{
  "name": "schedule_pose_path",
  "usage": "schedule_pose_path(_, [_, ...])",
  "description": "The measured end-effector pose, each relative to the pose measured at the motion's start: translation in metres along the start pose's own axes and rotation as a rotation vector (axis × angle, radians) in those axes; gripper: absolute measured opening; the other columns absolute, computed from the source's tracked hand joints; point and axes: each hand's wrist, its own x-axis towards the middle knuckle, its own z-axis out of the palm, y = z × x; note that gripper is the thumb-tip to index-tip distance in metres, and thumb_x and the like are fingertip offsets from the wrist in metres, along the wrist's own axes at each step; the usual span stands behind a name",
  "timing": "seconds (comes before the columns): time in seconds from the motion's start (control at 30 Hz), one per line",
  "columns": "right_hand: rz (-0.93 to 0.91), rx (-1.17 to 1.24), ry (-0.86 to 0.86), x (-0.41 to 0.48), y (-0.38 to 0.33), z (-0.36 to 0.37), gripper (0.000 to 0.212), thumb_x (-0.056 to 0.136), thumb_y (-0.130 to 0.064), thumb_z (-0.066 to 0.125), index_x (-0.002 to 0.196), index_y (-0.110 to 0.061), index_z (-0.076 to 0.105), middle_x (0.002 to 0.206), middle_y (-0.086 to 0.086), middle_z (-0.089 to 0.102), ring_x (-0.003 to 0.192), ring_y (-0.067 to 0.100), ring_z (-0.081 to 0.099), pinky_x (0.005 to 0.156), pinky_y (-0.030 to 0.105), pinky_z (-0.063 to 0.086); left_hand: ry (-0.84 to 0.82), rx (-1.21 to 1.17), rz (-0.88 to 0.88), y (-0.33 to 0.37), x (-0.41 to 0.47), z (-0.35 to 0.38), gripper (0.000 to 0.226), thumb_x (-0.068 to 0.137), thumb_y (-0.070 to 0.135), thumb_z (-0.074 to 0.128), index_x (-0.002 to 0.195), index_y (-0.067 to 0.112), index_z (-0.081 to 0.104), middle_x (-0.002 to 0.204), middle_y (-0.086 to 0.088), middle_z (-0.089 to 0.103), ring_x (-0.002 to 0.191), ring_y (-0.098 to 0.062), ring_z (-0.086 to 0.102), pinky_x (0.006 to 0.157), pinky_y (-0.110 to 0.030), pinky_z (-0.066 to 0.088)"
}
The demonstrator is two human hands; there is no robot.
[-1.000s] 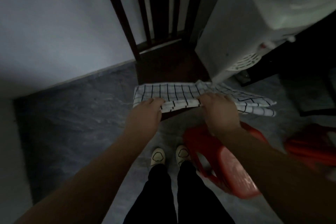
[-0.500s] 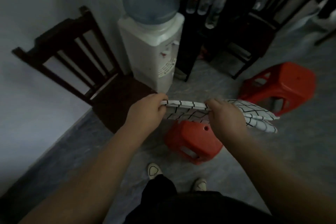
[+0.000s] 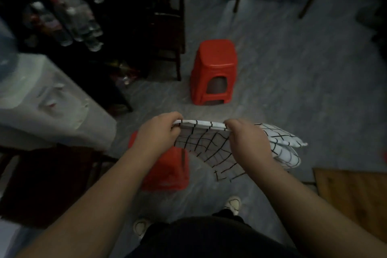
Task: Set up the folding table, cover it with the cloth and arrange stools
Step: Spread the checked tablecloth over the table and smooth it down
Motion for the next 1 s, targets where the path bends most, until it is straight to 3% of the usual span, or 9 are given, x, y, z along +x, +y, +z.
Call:
schedule_pose_path(0.13, [0.149, -0.016, 0.027, -0.016, 0.121, -0.043, 0.026, 0.092, -0.014, 0.048, 0.107, -0.024, 0.066, 0.09, -0.003, 0.068, 0.08, 0.023, 0.06, 0.066, 0.033, 0.04, -0.045, 0.005, 0.103, 0.126, 0.045, 0.055, 0.025, 0.086, 0.022, 0.055, 0.108, 0.032, 0.064, 0.106, 0.004, 0.068, 0.1, -0.023, 0.061, 0.075, -0.036, 0.046])
schedule_pose_path(0.4, [0.417, 0.076, 0.106, -0.049, 0.279, -0.098, 0.028, 0.094, -0.015, 0.046, 0.113, -0.025, 0.065, 0.096, -0.003, 0.068, 0.085, 0.022, 0.06, 0.073, 0.04, 0.05, -0.151, 0.087, 0.346, 0.308, 0.109, 0.111, 0.021, 0.088, 0.023, 0.053, 0.105, 0.031, 0.063, 0.098, 0.008, 0.067, 0.092, -0.02, 0.061, 0.074, -0.038, 0.049])
schedule_pose_path(0.77, [0.771, 0.061, 0.186, -0.063, 0.417, -0.133, 0.02, 0.09, -0.014, 0.045, 0.096, -0.025, 0.06, 0.085, -0.004, 0.062, 0.077, 0.023, 0.058, 0.066, 0.038, 0.045, -0.33, 0.136, 0.666, 0.48, 0.202, 0.189, 0.015, 0.09, 0.023, 0.053, 0.093, 0.036, 0.059, 0.083, 0.01, 0.062, 0.08, -0.015, 0.059, 0.07, -0.036, 0.049])
schedule_pose_path(1.0, [0.969, 0.067, 0.186, 0.005, 0.5, -0.14, 0.018, 0.091, -0.013, 0.047, 0.095, -0.025, 0.06, 0.082, -0.004, 0.06, 0.076, 0.024, 0.057, 0.066, 0.038, 0.043, -0.465, 0.169, 0.825, 0.567, 0.321, 0.237, 0.017, 0.092, 0.022, 0.051, 0.099, 0.032, 0.062, 0.081, 0.008, 0.06, 0.076, -0.016, 0.058, 0.065, -0.037, 0.05])
